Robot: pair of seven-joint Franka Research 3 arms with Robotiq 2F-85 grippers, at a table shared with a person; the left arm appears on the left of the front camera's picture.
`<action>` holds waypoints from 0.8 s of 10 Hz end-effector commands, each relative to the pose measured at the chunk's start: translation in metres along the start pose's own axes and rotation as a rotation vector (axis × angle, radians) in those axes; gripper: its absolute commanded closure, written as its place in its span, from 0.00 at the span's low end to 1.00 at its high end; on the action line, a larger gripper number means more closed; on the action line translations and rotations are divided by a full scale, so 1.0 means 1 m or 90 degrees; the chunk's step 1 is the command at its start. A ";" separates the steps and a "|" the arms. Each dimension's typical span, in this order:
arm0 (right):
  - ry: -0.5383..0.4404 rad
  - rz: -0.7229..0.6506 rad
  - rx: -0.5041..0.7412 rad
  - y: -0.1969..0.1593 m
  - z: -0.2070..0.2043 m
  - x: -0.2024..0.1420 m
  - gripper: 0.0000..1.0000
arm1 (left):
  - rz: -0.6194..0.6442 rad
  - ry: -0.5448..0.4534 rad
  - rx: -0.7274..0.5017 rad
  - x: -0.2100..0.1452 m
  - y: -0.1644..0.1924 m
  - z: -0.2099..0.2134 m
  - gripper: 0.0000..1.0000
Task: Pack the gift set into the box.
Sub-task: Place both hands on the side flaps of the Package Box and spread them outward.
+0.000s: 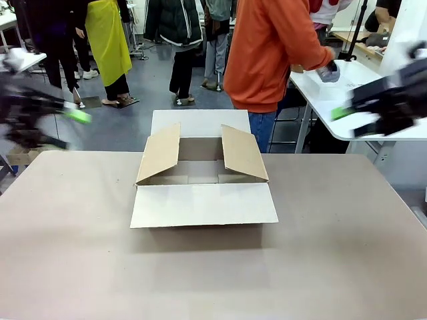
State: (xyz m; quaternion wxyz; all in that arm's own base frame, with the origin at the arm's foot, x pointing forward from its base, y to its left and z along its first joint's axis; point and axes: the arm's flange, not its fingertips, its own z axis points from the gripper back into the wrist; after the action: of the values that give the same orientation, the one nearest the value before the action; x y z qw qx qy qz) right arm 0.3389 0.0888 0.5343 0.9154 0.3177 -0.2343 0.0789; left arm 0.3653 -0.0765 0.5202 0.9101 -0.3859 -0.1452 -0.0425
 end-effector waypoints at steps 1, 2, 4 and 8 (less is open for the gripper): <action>0.056 0.115 -0.047 0.039 -0.067 0.009 0.00 | -0.085 0.091 0.088 0.022 -0.027 -0.062 0.00; 0.068 0.176 -0.064 0.050 -0.069 -0.003 0.00 | -0.100 0.098 0.102 0.018 -0.025 -0.063 0.00; 0.042 0.072 -0.019 0.041 -0.046 -0.008 0.00 | -0.091 0.097 0.066 0.000 -0.052 -0.084 0.00; -0.068 0.349 -0.061 0.108 -0.116 -0.021 0.00 | -0.050 0.112 0.171 0.040 -0.057 -0.106 0.00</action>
State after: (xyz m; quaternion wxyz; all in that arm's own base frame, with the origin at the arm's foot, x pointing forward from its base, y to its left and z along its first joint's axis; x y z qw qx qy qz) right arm 0.3245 0.2363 0.5200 0.8836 0.2285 -0.2961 0.2818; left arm 0.3941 -0.1697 0.4934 0.9471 -0.2818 -0.0983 -0.1185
